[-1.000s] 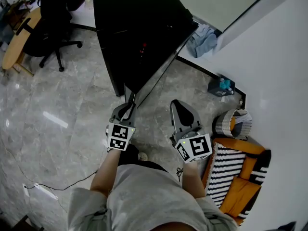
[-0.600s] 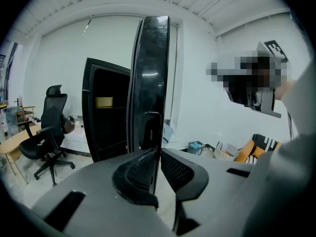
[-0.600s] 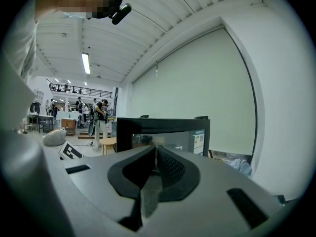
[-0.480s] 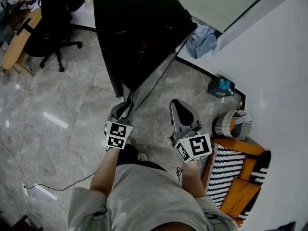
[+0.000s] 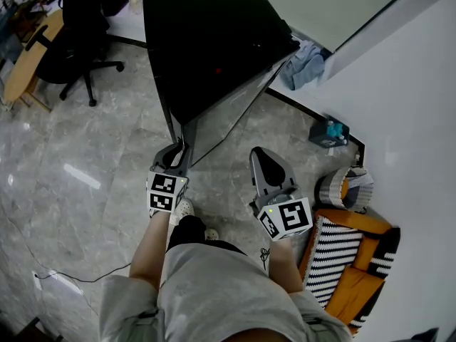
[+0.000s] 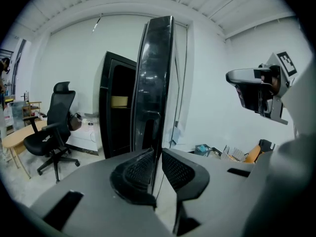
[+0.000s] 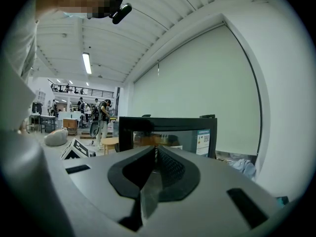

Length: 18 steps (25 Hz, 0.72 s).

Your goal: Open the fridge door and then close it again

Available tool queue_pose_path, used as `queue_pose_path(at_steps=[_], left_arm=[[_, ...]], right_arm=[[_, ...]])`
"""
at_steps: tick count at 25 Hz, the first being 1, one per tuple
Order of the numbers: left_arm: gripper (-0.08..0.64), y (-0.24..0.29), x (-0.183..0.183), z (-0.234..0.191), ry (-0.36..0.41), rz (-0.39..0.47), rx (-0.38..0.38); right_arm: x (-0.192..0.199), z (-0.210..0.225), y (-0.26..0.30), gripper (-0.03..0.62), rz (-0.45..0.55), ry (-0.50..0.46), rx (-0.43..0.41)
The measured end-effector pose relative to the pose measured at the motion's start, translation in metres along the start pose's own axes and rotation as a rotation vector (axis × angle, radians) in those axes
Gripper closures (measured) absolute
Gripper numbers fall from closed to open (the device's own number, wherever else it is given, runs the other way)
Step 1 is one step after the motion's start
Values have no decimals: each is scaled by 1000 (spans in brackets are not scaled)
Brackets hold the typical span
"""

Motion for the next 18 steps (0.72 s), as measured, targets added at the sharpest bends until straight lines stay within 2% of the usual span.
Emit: queue_pose_path(at_steps=[18], left_arm=[[495,10,-21,-81,17,-3,-27]], right_arm=[[0,-8,39,566,-18,-4,36]])
Point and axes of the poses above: the fingertips, and each gripper's own axes: y forward along the fingers, z to its right, x out of its underside, the point moved 8 cm from there along -y, backward along the fingers, and after that the axes turned 13 degrees about x, right-handed, at the moved point
